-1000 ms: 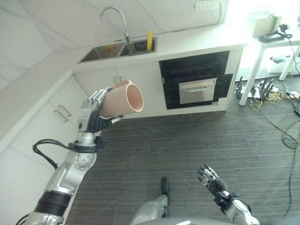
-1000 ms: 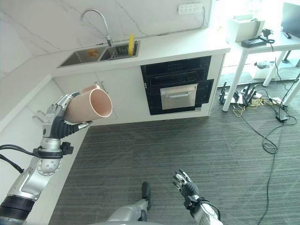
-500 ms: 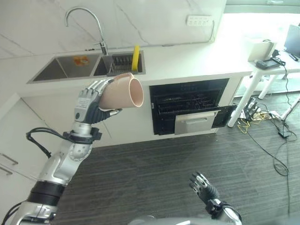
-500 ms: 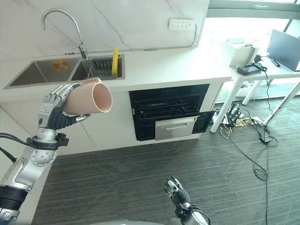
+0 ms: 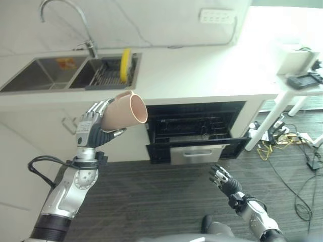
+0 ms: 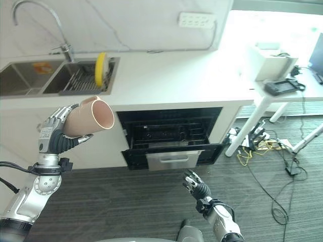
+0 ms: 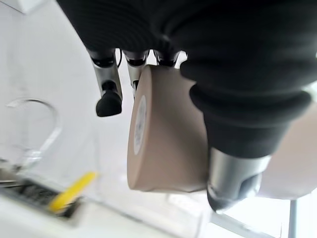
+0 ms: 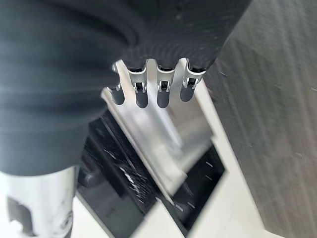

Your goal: Place the dishes in the dishwasher.

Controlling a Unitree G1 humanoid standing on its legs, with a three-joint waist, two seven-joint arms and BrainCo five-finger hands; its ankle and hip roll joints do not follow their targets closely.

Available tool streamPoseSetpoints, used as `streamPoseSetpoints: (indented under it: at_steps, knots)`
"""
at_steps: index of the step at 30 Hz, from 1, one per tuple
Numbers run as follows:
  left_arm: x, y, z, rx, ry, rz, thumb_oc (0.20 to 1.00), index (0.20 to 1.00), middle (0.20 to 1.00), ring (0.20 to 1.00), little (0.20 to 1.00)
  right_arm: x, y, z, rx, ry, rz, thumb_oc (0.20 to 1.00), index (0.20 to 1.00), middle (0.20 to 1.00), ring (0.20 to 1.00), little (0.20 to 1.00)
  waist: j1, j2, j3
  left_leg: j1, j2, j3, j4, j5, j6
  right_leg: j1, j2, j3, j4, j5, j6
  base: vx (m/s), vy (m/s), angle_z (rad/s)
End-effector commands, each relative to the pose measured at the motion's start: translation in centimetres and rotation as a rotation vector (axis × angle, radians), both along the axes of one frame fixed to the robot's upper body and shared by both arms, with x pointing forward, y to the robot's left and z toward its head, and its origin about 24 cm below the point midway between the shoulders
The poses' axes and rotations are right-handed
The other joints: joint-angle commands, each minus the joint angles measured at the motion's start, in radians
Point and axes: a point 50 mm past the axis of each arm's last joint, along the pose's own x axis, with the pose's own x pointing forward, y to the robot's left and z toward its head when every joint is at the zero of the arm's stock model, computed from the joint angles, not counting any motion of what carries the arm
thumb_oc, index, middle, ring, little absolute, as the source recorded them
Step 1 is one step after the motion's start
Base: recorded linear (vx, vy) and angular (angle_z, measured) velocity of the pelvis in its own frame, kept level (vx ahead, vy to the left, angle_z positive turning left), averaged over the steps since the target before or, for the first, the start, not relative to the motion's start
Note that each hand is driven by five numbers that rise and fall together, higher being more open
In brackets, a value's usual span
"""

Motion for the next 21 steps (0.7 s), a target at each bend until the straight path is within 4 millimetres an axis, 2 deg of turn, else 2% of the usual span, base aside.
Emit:
streamPoseSetpoints:
  at_steps: [1,3,4,6,7,9,13,14,15,16,19,21]
  knots:
    - [0.2,-0.4,3.6,0.023,-0.172,-0.049,0.2,0.2,0.2,0.2,0.2,-0.3,1.2,0.2,0.053,-0.048,-0.002,1.0,1.0,1.0,1.0,1.0,-0.004,-0.009,-0.046,-0.147,-0.05,-0.014,-0.024,-0.049,0.069,0.07,-0.073,0.048,-0.065,-0.047,0.095,0.1,-0.255,-0.05]
    - [0.3,-0.4,3.6,0.008,-0.169,-0.059,0.2,0.2,0.2,0.2,0.2,-0.8,0.9,-0.1,0.041,-0.041,-0.004,1.0,1.0,1.0,1.0,1.0,-0.005,-0.008,-0.042,-0.176,-0.084,0.002,0.004,-0.073,0.082,0.094,-0.067,0.032,-0.081,-0.052,0.085,0.09,-0.128,-0.06]
    - [0.3,-0.5,3.6,0.01,-0.165,-0.067,0.2,0.2,0.2,0.2,0.2,-0.9,0.8,-0.3,0.04,-0.037,-0.011,1.0,1.0,1.0,1.0,1.0,0.0,-0.004,-0.041,-0.183,-0.112,-0.003,-0.028,-0.079,0.086,0.109,-0.061,0.023,-0.095,-0.054,0.087,0.13,-0.021,-0.07]
    - [0.4,-0.8,3.4,0.012,-0.161,-0.075,0.2,0.2,0.2,0.2,0.2,-0.9,1.0,-0.4,0.038,-0.033,-0.008,1.0,1.0,1.0,1.0,1.0,0.01,0.02,-0.038,-0.188,-0.148,-0.015,-0.147,-0.029,0.076,0.138,-0.038,0.017,-0.125,-0.065,0.088,0.16,0.1,0.03]
    - [0.7,-1.2,3.2,0.01,-0.166,-0.091,0.2,0.2,0.2,0.2,0.2,-1.1,1.1,-0.4,0.037,-0.029,-0.01,1.0,1.0,1.0,1.0,1.0,0.005,0.033,-0.03,-0.195,-0.143,0.01,-0.179,0.014,0.066,0.158,-0.035,0.008,-0.135,-0.077,0.083,0.1,0.129,-0.03]
    - [0.8,-1.1,3.2,0.013,-0.172,-0.087,0.2,0.2,0.2,0.2,0.2,-1.3,1.2,-0.4,0.032,-0.027,0.017,1.0,1.0,1.0,1.0,1.0,-0.003,0.035,-0.032,-0.183,-0.158,-0.005,-0.195,0.0,0.076,0.156,-0.038,0.01,-0.138,-0.076,0.082,0.06,0.189,-0.01]
    - [1.5,-1.7,3.5,0.009,-0.174,-0.138,0.2,0.2,0.2,0.2,0.2,-2.3,0.4,-0.6,0.018,-0.012,-0.001,1.0,1.0,1.0,1.0,1.0,-0.033,0.026,-0.037,-0.184,-0.172,0.102,-0.135,-0.032,0.084,0.172,-0.065,-0.042,-0.14,-0.066,0.095,0.05,0.225,0.11]
    - [1.7,-1.7,3.4,0.012,-0.171,-0.138,0.2,0.2,0.2,0.2,0.2,-2.3,0.5,-0.7,0.014,-0.007,-0.002,1.0,1.0,1.0,1.0,1.0,-0.03,0.025,-0.033,-0.173,-0.183,0.088,-0.135,-0.049,0.093,0.17,-0.081,-0.05,-0.113,-0.079,0.102,0.06,0.308,0.35]
    - [1.8,-1.7,3.4,0.02,-0.169,-0.115,0.2,0.2,0.2,0.2,0.2,-1.9,1.1,-0.7,0.022,-0.003,0.009,1.0,1.0,1.0,1.0,1.0,-0.017,0.033,-0.029,-0.168,-0.204,0.037,-0.151,-0.056,0.119,0.146,-0.09,-0.039,-0.046,-0.089,0.111,0.05,0.288,0.16]
    - [1.7,-1.7,3.3,0.031,-0.17,-0.116,0.2,0.2,0.2,0.2,0.2,-1.8,1.4,-0.6,0.035,-0.002,0.006,1.0,1.0,1.0,1.0,1.0,-0.013,0.039,-0.023,-0.166,-0.212,0.029,-0.149,-0.065,0.135,0.126,-0.092,-0.028,0.016,-0.098,0.117,0.02,0.229,-0.21]
    - [1.8,-1.0,3.4,0.057,-0.153,-0.104,0.2,0.2,0.2,0.2,0.2,-2.3,2.6,-0.7,0.055,-0.001,0.037,1.0,1.0,1.0,1.0,1.0,-0.014,0.035,0.001,-0.162,-0.233,0.015,-0.12,-0.097,0.18,0.031,-0.115,0.027,0.222,-0.06,0.145,0.04,0.099,-0.49]
    - [2.0,-0.7,3.2,0.043,-0.144,-0.096,0.2,0.2,0.2,0.2,0.2,-2.8,3.2,-1.0,0.063,0.004,0.053,1.0,1.0,1.0,1.0,1.0,-0.02,0.021,0.005,-0.154,-0.243,0.021,-0.122,-0.099,0.179,0.023,-0.123,0.035,0.162,-0.05,0.142,0.12,-0.076,-0.16]
